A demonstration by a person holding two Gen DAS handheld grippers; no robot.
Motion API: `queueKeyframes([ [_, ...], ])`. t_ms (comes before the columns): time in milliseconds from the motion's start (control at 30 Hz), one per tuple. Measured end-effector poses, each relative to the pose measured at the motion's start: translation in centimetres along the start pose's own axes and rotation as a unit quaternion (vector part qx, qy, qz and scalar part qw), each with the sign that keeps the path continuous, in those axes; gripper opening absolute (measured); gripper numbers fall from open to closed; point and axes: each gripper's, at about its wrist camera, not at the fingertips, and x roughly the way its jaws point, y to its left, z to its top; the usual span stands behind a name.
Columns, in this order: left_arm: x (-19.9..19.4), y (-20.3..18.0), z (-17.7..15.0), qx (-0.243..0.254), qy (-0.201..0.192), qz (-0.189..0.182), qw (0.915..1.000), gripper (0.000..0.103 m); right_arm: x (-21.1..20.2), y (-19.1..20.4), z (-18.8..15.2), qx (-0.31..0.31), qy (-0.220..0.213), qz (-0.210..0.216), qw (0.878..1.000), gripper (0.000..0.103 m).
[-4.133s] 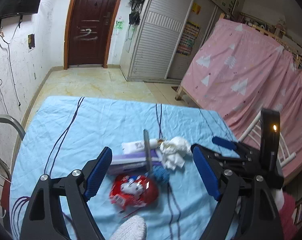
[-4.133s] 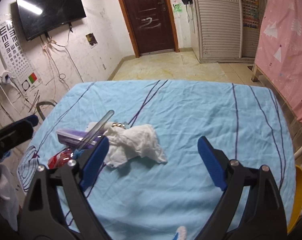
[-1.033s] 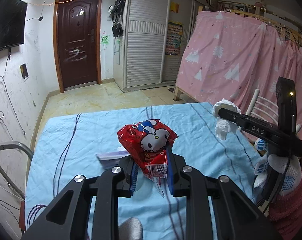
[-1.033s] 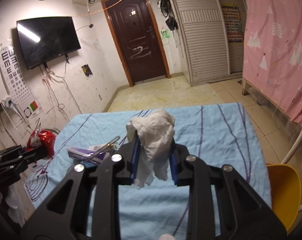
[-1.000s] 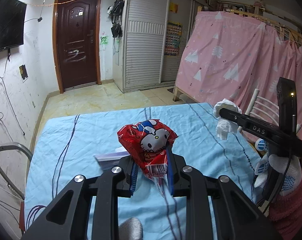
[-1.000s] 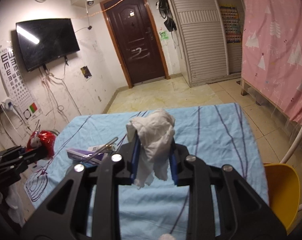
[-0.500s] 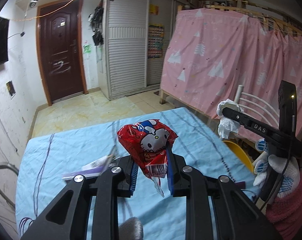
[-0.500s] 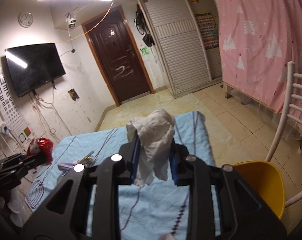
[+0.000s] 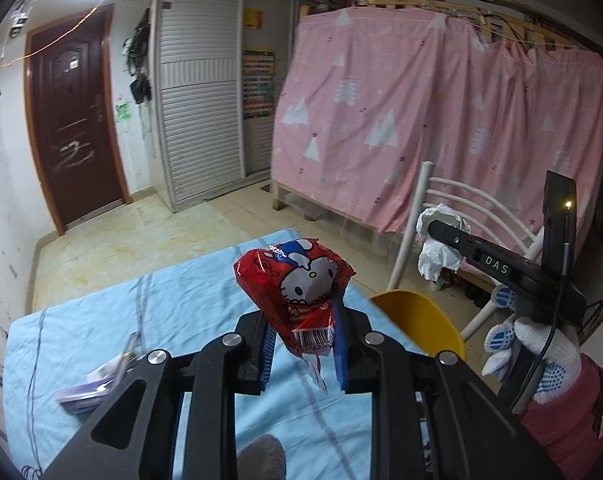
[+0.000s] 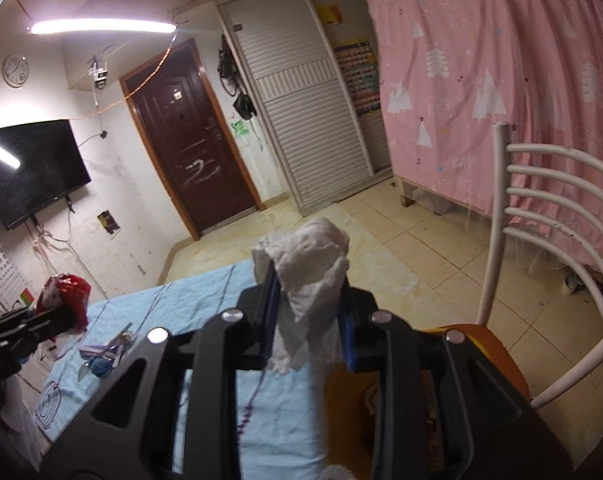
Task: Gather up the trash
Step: 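Carry the candy bag and white cloth over the bucket and open both tools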
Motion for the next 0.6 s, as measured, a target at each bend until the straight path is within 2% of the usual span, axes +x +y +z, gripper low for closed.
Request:
queueKeyframes([
  [367, 4.5, -6.7, 2.5, 0.031, 0.015, -0.060, 0.9976, 0.014, -0.3, -4.9, 0.7, 0.026, -0.004, -0.044, 0.999, 0.025],
  [600, 7.7, -9.4, 3.0, 0.021, 0.038, -0.100, 0.9940, 0.014, -0.6, -6.7, 0.8, 0.054, -0.004, -0.051, 0.997, 0.044],
])
